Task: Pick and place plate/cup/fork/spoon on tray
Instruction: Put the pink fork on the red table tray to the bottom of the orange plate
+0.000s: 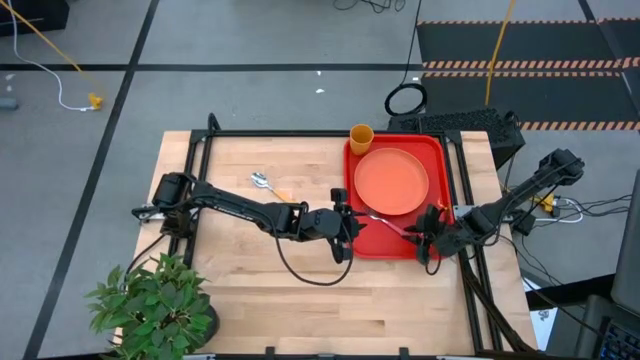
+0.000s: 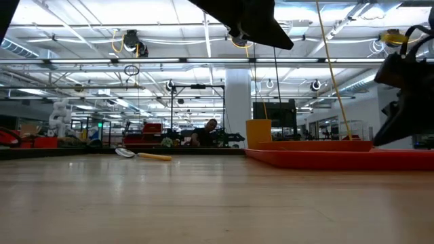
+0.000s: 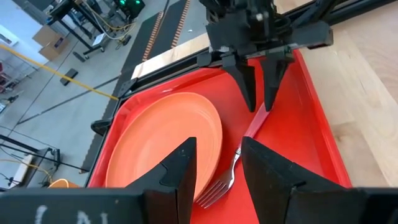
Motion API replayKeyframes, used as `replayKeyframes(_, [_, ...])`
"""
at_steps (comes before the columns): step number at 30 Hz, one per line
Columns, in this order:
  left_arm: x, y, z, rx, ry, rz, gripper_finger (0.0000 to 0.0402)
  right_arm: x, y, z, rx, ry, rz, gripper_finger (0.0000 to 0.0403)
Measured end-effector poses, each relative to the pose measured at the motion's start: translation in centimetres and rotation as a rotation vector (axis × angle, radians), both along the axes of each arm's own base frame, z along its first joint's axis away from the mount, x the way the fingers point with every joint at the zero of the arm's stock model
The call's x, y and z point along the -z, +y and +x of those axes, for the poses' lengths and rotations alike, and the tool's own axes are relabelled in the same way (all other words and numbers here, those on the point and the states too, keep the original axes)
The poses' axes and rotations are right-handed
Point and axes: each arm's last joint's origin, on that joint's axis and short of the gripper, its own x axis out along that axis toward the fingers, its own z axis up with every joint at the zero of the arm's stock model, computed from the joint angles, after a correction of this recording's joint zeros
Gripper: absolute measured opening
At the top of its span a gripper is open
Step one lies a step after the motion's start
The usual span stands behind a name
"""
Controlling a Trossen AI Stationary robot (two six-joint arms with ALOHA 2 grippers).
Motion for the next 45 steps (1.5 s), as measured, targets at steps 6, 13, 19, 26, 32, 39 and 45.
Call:
replayKeyframes(6, [0.0, 0.0, 0.0, -0.008, -0.006, -0.017, 0.0129, 1.0, 0.3, 0.1, -0.042, 0.114, 0.008, 0.0089])
replayKeyframes(13, [0.0, 0.0, 0.0, -0.008, -0.006, -0.017, 0.0129, 1.4, 0.4, 0.2, -0.04, 0.151, -0.015, 0.0038])
replayKeyframes(19, [0.0, 0.0, 0.0, -0.008, -0.006, -0.017, 0.0129, 1.5, 0.2, -0.1, -0.04, 0.185, -0.037, 0.0003])
replayKeyframes(26, [-0.1, 0.0, 0.0, -0.009, -0.006, -0.017, 0.0129, 1.2, 0.1, -0.1, -0.048, 0.192, -0.089, 0.0002])
replayKeyframes(32, [-0.1, 0.0, 0.0, -0.01, -0.006, -0.017, 0.0129, -0.1, 0.6, 0.7, -0.099, 0.157, -0.078, 0.0001])
replayKeyframes(39, [-0.1, 0.0, 0.0, -0.019, -0.012, -0.037, 0.0129, -0.4, 1.1, 1.0, -0.18, 0.144, 0.006, 0.0])
replayKeyframes(45, [-0.1, 0.0, 0.0, -0.02, -0.013, -0.044, 0.0129, 0.0, 0.9, 0.7, -0.146, 0.208, 0.004, 0.0])
